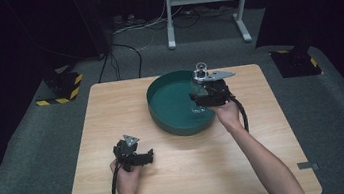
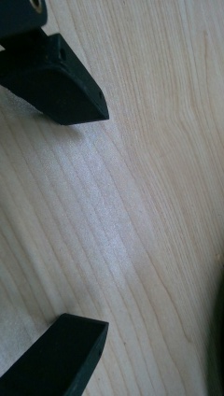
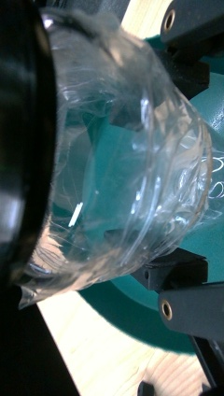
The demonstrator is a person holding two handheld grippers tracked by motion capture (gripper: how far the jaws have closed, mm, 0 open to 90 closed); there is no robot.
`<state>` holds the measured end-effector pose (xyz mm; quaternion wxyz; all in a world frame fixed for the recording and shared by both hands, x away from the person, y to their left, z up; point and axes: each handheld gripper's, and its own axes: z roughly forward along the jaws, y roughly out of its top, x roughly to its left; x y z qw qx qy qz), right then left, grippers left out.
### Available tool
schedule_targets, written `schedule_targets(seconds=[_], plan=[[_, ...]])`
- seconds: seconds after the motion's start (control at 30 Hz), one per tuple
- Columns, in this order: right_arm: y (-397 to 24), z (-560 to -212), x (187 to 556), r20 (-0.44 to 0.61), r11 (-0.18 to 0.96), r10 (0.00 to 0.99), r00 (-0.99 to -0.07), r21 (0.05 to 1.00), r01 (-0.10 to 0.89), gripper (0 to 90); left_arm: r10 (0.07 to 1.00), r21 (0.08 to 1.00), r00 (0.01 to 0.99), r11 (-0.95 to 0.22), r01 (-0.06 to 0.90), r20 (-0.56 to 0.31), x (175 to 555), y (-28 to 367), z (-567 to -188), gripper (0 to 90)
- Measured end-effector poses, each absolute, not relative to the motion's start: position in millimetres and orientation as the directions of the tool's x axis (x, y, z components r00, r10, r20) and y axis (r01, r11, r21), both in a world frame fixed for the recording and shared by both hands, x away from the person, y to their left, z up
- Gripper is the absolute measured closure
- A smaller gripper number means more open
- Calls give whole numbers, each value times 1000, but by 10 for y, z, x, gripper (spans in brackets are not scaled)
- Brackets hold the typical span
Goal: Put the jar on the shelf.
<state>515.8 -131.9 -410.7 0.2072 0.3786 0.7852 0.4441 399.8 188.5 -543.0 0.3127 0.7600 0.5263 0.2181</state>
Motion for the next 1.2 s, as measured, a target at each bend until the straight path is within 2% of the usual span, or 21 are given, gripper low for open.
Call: schedule_targets(seconds=[0.43,1.2], plan=[[-1201,-4377,5308,-16,341,804,-594,832,439,318,936,707,351,-250,662,3,3997,1884,-5431,24],[-1226,-4529,5339,3,319,806,-592,839,440,315,937,707,350,-250,662,3,3997,1884,-5431,24]])
